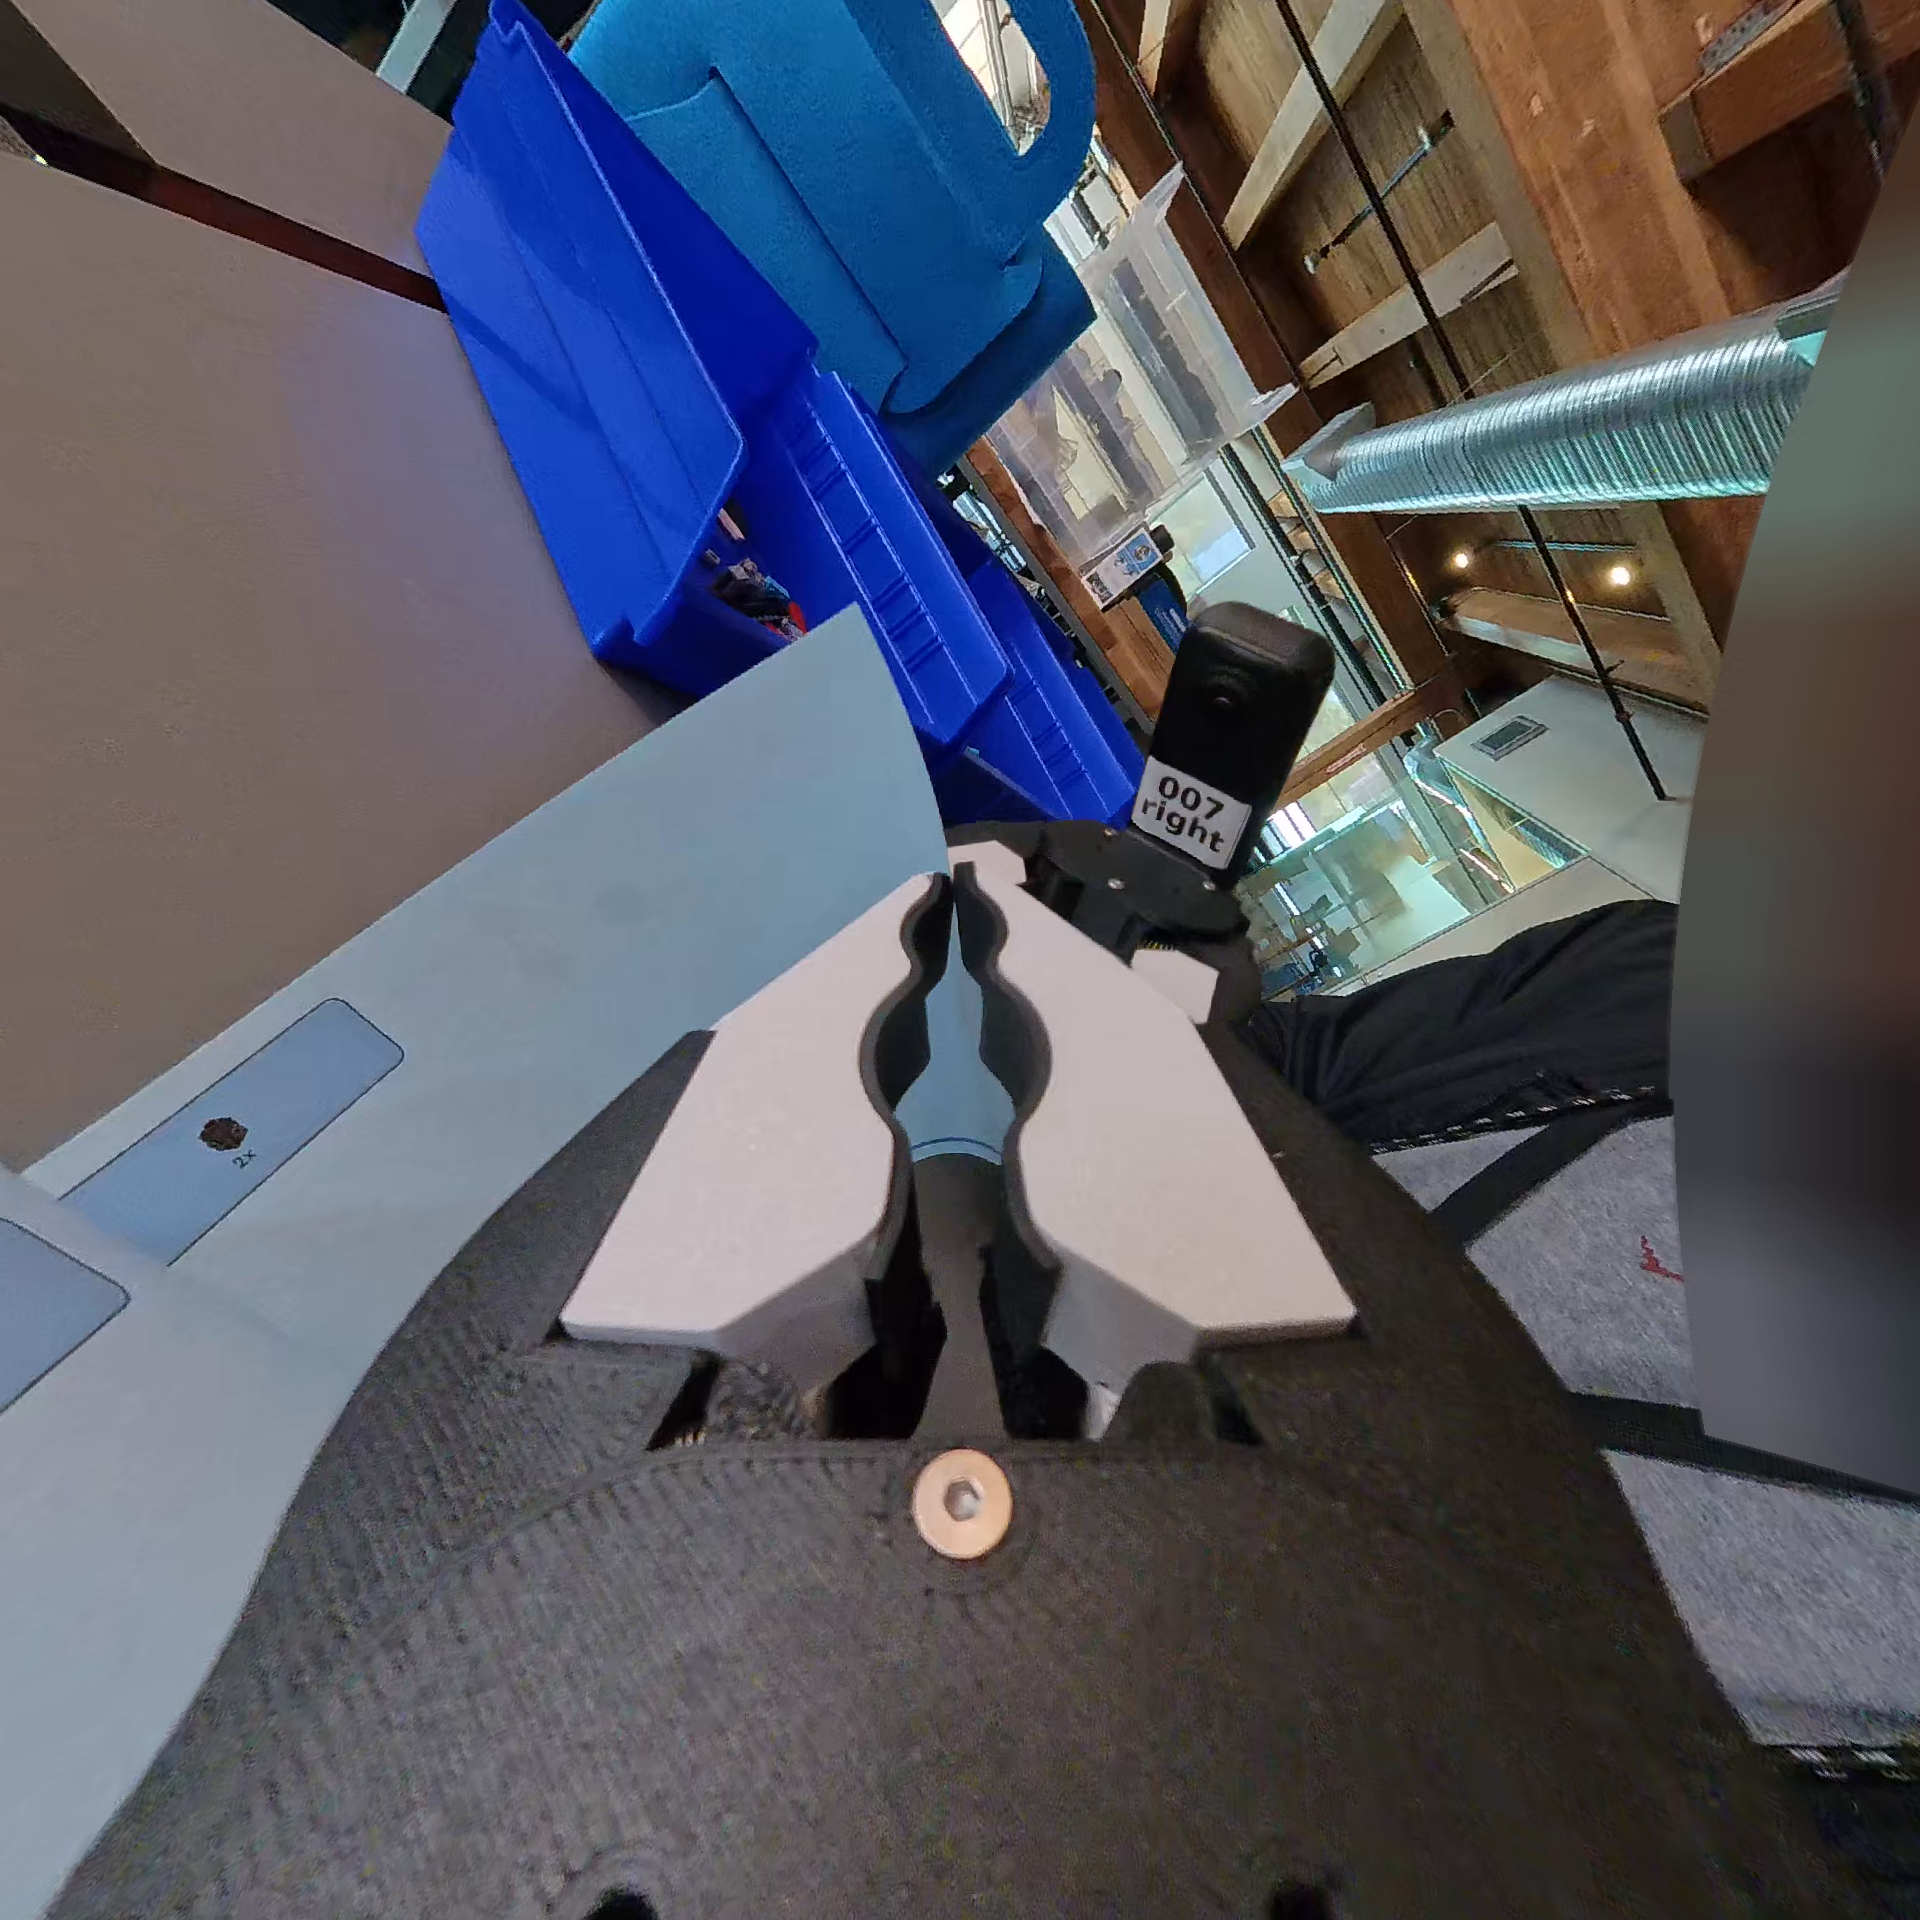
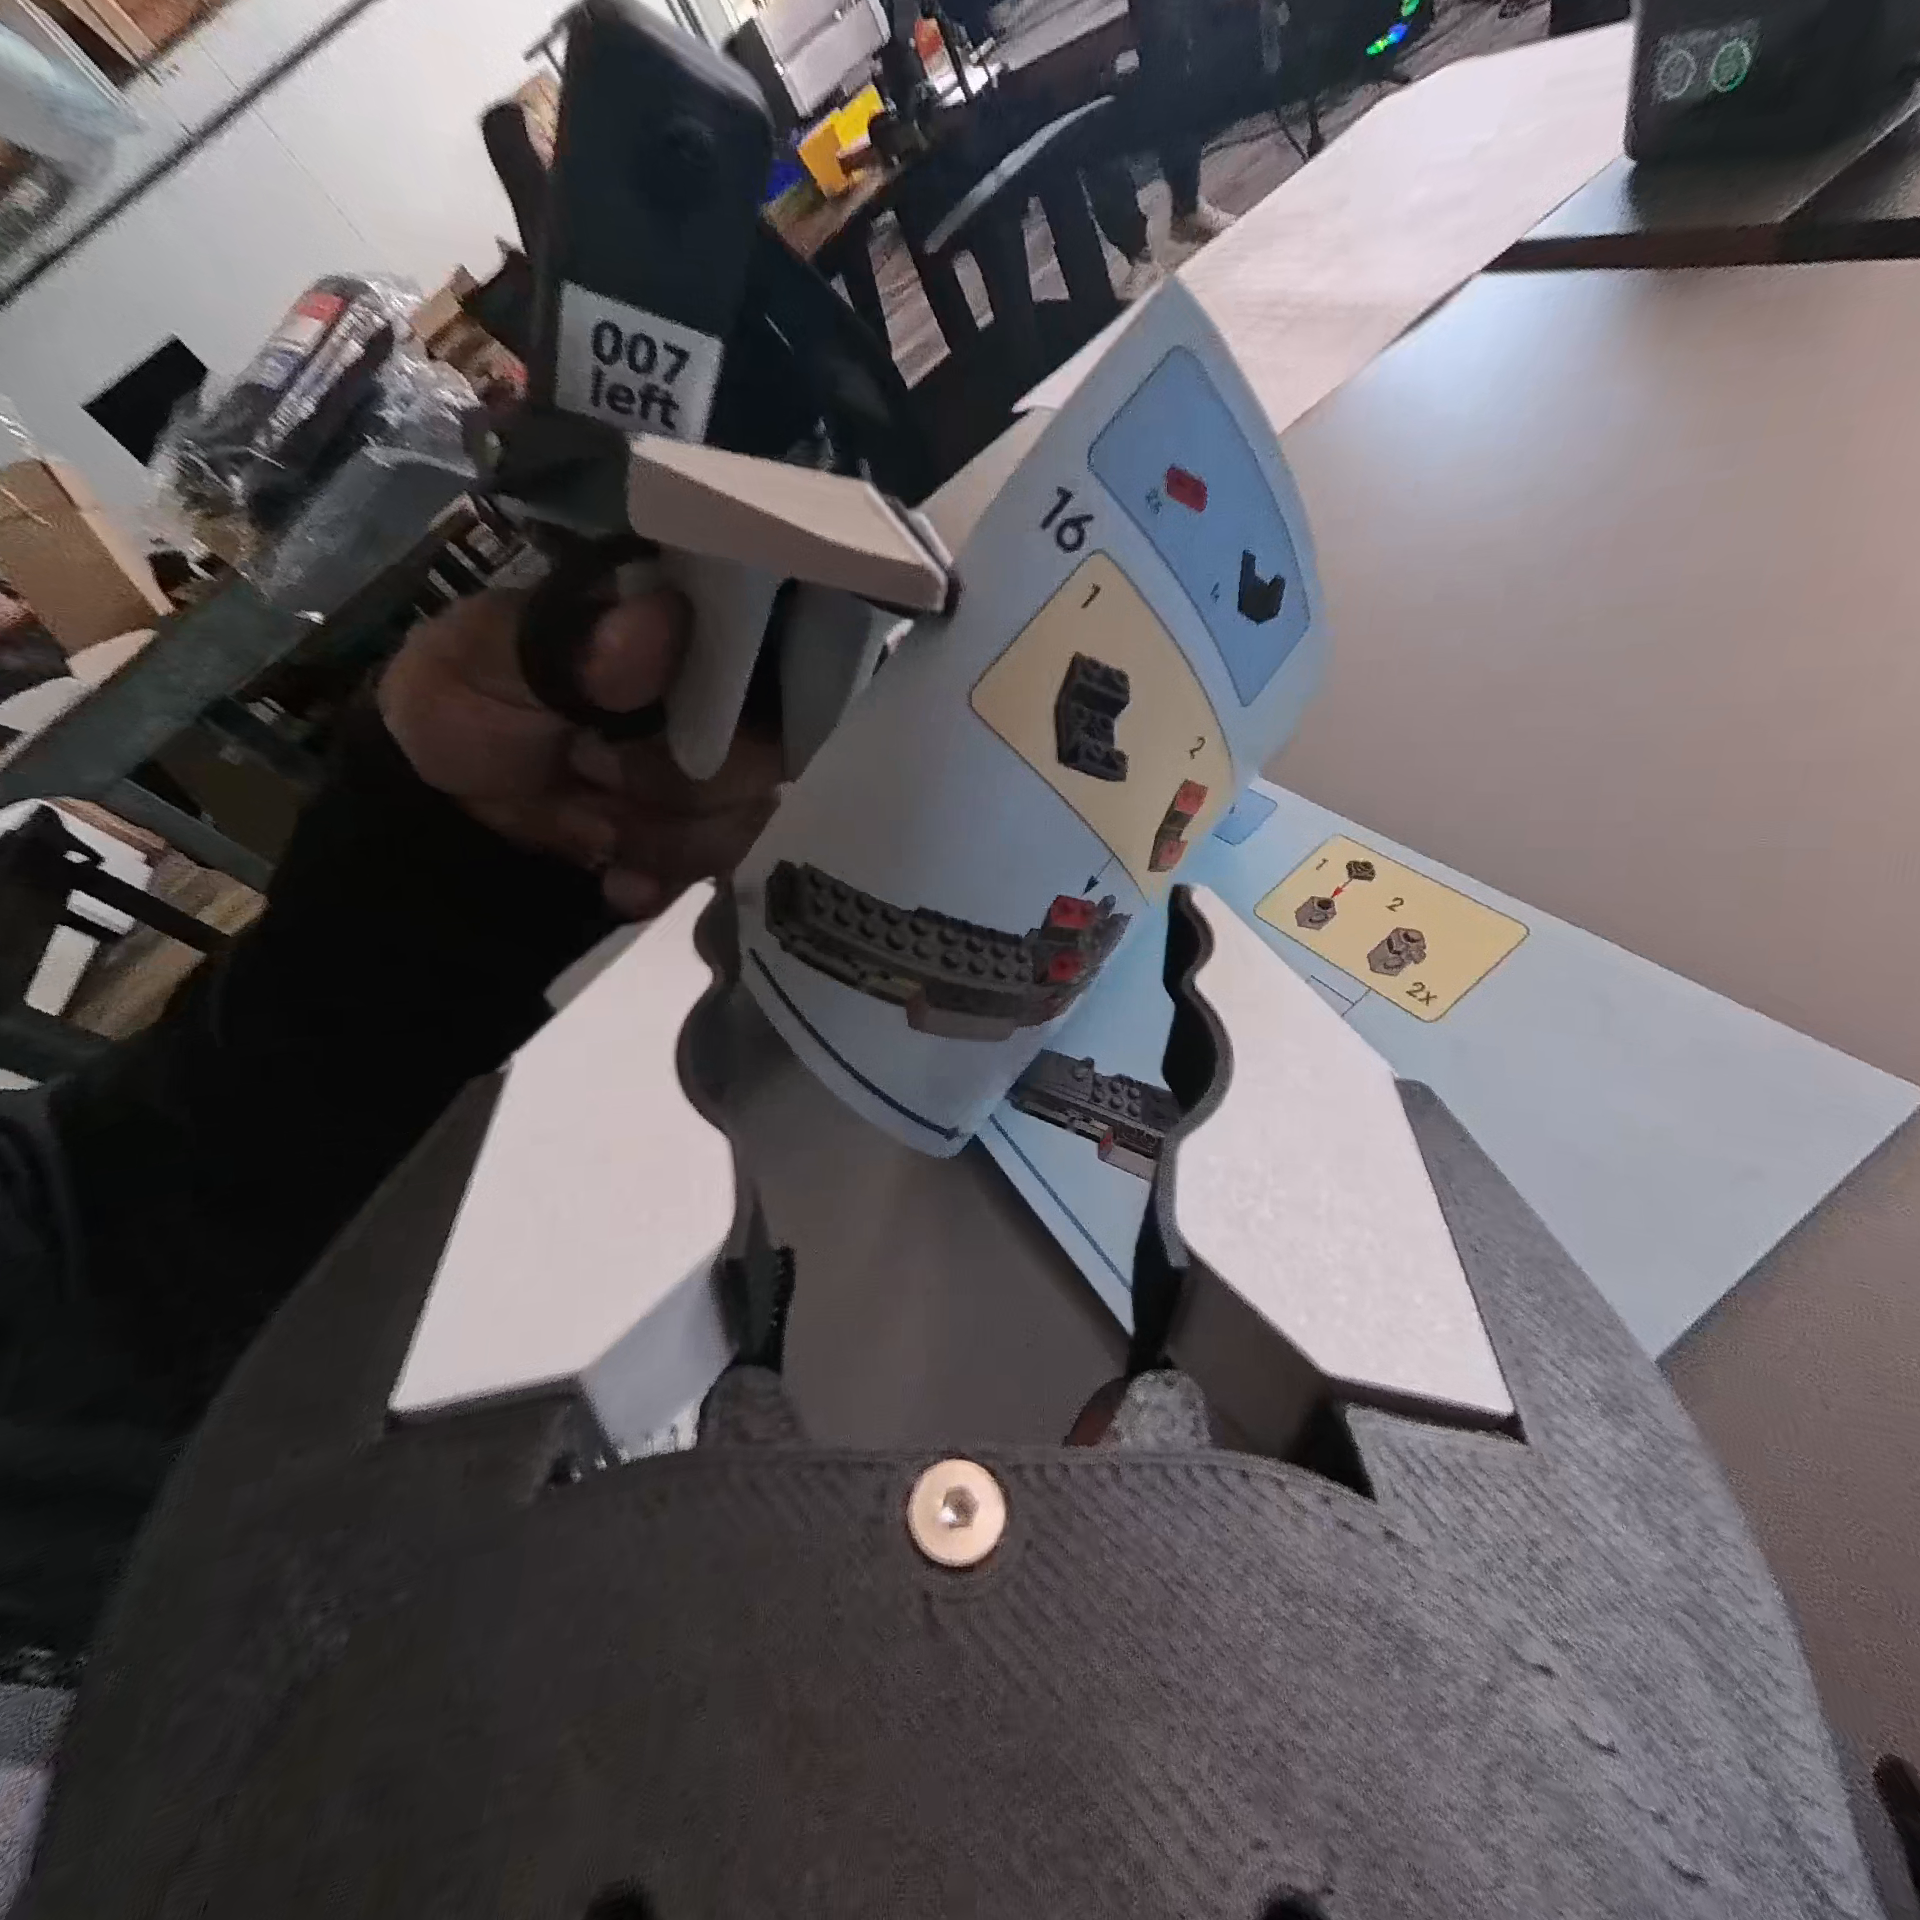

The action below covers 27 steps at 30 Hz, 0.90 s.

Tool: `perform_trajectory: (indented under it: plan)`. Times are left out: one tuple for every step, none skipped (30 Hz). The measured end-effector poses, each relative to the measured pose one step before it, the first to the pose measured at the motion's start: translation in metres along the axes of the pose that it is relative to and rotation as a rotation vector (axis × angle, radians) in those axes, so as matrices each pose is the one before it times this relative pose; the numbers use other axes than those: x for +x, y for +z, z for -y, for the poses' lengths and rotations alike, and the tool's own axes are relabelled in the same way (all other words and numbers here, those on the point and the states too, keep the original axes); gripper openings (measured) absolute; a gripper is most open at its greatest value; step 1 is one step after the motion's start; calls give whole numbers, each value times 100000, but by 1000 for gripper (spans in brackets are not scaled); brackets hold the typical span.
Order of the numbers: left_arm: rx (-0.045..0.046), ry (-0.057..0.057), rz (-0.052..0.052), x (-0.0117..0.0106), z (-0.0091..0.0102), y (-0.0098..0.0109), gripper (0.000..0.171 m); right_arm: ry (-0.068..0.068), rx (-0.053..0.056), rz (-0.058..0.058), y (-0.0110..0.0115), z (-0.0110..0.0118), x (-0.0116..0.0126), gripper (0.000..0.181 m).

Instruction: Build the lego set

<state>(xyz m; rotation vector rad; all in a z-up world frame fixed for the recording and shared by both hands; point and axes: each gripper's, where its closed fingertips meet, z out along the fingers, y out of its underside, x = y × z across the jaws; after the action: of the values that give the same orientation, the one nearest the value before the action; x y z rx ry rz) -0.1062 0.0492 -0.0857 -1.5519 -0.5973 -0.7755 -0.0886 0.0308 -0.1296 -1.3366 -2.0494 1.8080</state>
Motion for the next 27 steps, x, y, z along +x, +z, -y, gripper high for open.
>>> perform_trajectory:
  plan:
    - [-229,-101,-33,3,-63,78,0,-917,-1201,-1408,178,-283,140,84]
    - [-257,22,55,-2,-56,56,0,-624,-727,-1182,132,-192,110,77]
    - [-221,1,215,-36,-52,37,0,-411,-80,-942,58,-78,74,71]
    - [-210,-22,228,-39,-34,-5,0,-233,553,-394,-30,31,31,65]
    - [-83,30,214,-37,-8,-37,0,134,779,-33,-78,105,15,60]
    - [38,91,209,-30,25,-60,0,409,745,224,-100,126,25,56]
    - [39,101,180,-18,29,-81,0,569,702,367,-117,149,34,53]
    - [-10,24,94,-23,18,-75,0,654,656,611,-102,138,14,50]
    - [-65,-17,-66,1,13,-59,0,690,528,949,-82,122,-34,47]
    - [-170,-61,-97,12,-19,-33,0,831,575,1220,-78,122,-79,45]
    - [-240,9,8,-15,-34,-28,0,1048,711,1277,-72,128,-88,44]
    - [-330,59,15,-7,-45,-13,0,1161,605,1241,-63,103,-84,43]
    - [-276,31,-152,-4,-41,0,1,1163,426,1202,-53,73,-65,42]
    - [-172,-91,-347,35,-17,-24,1,1105,393,1381,-56,64,-99,42]
    - [-19,-105,-306,31,3,-24,1,1068,360,1494,-60,60,-96,41]
    - [62,-13,-78,8,10,-37,2,1032,248,1692,-55,44,-135,41]
    - [-62,47,-150,12,-3,-16,2,1030,152,1836,-44,34,-161,41]
    - [-69,-45,-655,102,-3,-6,2,1166,272,1644,-52,48,-128,41]
    - [52,-231,-1022,145,9,2,2,1200,522,1556,-51,82,-120,41]
    - [246,-160,-1040,157,33,7,2,1087,401,1372,-45,63,-99,41]
    - [405,-53,-1110,176,67,7,2,805,231,1057,-39,29,-58,41]
    - [677,79,-1401,225,115,6,2,469,99,843,-18,18,-54,41]
    - [745,290,-1770,301,125,-6,3,291,-17,844,-10,6,-75,42]
    - [286,235,-1738,312,62,37,4,221,-114,885,-1,4,-115,42]
    - [-140,296,-1574,308,-14,75,7,142,-88,889,16,11,-126,42]
    - [-415,493,-1296,274,-63,104,8,13,-131,684,18,-3,-117,42]
    - [-596,490,-788,186,-88,132,9,-145,-191,444,19,-28,-77,42]
